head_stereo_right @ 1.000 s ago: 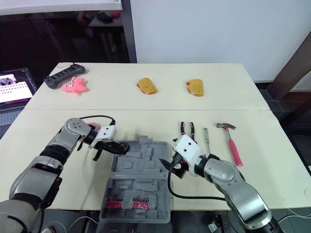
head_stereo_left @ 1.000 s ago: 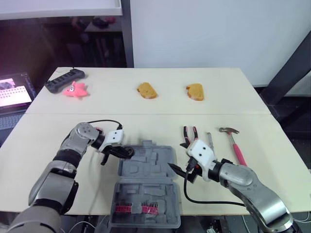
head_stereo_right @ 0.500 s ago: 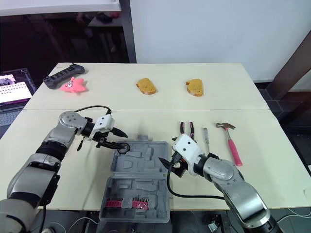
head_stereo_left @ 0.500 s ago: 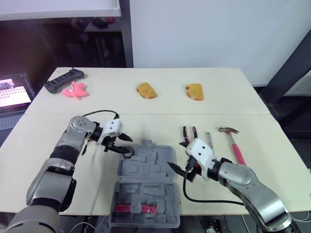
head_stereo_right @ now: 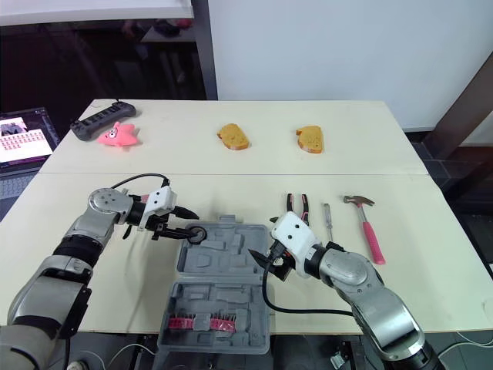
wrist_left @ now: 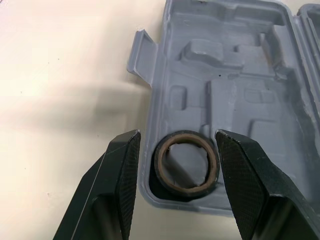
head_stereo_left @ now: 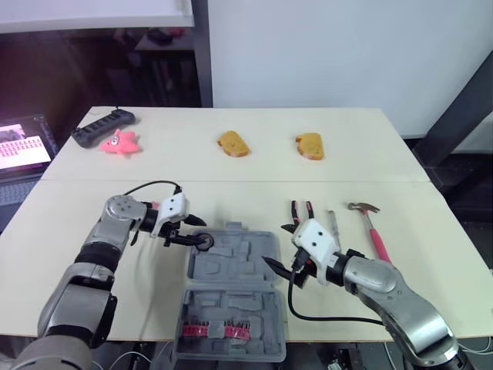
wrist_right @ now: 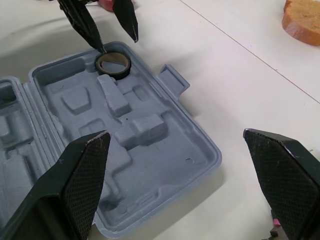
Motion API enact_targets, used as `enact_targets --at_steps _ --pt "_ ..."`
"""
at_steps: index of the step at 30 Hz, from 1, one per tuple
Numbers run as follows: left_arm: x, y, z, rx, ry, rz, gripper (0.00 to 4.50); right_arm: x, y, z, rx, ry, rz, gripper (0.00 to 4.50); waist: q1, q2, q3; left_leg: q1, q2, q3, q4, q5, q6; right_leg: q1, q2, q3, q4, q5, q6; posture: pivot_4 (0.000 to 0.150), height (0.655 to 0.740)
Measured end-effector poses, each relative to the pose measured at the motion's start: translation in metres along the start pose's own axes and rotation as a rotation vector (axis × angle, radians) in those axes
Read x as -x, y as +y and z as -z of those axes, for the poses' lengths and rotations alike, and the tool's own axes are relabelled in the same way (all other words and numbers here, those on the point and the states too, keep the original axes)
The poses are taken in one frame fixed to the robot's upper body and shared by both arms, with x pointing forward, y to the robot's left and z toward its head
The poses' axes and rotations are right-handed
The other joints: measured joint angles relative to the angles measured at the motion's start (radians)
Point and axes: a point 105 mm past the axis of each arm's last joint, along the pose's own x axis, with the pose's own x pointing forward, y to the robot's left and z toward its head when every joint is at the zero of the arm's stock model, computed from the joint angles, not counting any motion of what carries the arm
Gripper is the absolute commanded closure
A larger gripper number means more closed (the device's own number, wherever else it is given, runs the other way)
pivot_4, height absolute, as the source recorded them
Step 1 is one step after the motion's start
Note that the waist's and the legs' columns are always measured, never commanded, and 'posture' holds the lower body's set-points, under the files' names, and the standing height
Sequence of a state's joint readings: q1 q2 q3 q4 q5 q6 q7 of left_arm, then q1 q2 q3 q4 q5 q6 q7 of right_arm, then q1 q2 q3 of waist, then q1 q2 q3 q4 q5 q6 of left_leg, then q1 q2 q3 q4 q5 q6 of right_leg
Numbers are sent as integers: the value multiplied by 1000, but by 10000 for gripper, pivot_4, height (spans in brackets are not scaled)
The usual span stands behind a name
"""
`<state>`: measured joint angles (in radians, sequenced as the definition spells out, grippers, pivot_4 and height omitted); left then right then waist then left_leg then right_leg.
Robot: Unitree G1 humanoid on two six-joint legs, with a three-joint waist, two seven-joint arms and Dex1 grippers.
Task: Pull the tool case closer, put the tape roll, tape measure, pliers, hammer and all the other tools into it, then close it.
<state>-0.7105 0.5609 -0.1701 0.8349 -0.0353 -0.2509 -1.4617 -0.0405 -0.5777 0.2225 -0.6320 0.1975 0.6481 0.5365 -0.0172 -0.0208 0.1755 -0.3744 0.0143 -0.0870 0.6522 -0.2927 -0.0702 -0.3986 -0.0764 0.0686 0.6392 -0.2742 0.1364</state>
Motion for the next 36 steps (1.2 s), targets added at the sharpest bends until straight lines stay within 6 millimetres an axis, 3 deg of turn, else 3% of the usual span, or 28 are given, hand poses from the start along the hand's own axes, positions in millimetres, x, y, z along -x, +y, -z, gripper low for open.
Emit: enact_targets --at_steps 2,13,25,36 --pt "-1 -1 0 1 -6 1 27693 0 0 0 0 0 0 0 0 0 0 0 0 0 0 0 0 0 0 0 0 0 0 1500 7400" --pt "-5 -1 -1 6 -26 -15 27693 -1 -1 2 -1 7 6 0 -1 0 0 0 0 0 0 0 0 0 0 0 0 0 0 1500 7400" --pt "-11 -10 17 15 12 -39 27693 -1 -2 2 2 9 12 0 0 0 0 0 0 0 0 0 0 0 0 0 0 0 0 1500 7400" --pt "-13 -10 21 -41 28 -60 27693 -1 -2 3 1 9 12 0 0 1 -1 2 0 0 0 0 0 2 0 0 1 0 0 1500 7400"
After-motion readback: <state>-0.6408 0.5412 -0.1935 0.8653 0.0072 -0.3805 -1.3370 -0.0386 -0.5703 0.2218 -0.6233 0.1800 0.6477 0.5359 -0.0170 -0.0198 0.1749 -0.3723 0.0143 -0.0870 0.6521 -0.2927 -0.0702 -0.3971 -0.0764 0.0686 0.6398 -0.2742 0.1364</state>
